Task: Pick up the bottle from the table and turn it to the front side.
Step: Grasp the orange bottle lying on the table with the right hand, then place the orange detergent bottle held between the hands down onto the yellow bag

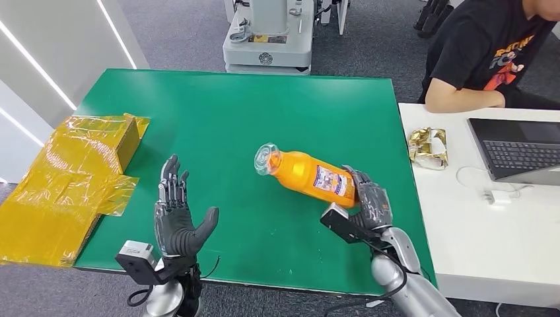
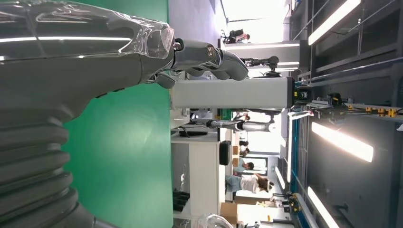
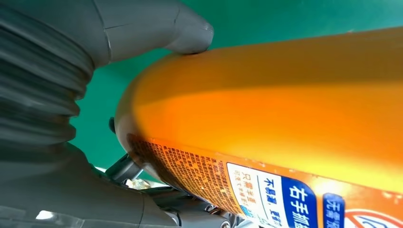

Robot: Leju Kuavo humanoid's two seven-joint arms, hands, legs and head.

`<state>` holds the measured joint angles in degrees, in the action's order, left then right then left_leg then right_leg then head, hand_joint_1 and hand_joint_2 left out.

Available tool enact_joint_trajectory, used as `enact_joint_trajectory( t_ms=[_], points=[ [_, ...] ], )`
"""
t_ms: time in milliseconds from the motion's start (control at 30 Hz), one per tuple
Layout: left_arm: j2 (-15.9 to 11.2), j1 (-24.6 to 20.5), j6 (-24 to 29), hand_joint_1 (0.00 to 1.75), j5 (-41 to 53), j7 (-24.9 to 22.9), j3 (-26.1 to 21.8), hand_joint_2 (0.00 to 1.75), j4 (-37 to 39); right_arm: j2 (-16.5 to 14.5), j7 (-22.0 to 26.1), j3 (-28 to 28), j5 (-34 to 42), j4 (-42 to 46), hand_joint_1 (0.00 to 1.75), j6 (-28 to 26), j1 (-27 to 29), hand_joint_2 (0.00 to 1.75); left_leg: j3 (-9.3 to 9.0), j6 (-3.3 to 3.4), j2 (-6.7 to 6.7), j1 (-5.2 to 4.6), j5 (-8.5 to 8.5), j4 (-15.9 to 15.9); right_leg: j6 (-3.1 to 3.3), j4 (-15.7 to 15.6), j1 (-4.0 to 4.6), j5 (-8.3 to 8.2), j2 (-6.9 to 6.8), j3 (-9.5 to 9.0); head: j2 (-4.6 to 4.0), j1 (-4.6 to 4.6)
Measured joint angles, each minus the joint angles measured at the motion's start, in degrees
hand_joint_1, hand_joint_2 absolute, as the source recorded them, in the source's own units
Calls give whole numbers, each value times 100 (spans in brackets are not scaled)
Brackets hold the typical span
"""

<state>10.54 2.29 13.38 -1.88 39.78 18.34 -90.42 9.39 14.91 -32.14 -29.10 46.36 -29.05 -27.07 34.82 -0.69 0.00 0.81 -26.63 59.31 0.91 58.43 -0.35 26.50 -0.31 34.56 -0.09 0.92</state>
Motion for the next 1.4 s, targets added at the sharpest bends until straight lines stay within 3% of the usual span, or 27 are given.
enact_joint_trajectory(
  t_ms=[267,667,900,1200,1400],
  points=[
    [-16,-52,-54,0,-316,-70,7,175,-61,-79,385,306,220,519,175,-368,512,175,-1,0,0,0,0,0,1,0,0,1,0,1,0,0],
    [-89,-516,-209,0,-355,-239,250,175,45,-112,371,312,183,1237,175,-220,963,175,-2,0,2,-1,0,0,1,-1,0,1,3,1,0,0],
    [-85,-829,-257,0,-442,-340,491,175,355,-267,379,227,127,1348,175,101,926,175,-2,0,5,0,0,0,1,1,0,1,7,1,0,0],
    [-83,-916,-230,0,-501,-377,501,175,629,-457,432,80,159,1153,175,374,629,175,-2,-1,5,0,1,0,1,2,0,1,9,1,0,0],
    [-83,-997,-232,0,-567,-394,499,175,709,-589,444,-101,227,875,175,969,459,175,-2,-1,5,0,1,0,1,1,0,1,8,1,0,0]
  ],
)
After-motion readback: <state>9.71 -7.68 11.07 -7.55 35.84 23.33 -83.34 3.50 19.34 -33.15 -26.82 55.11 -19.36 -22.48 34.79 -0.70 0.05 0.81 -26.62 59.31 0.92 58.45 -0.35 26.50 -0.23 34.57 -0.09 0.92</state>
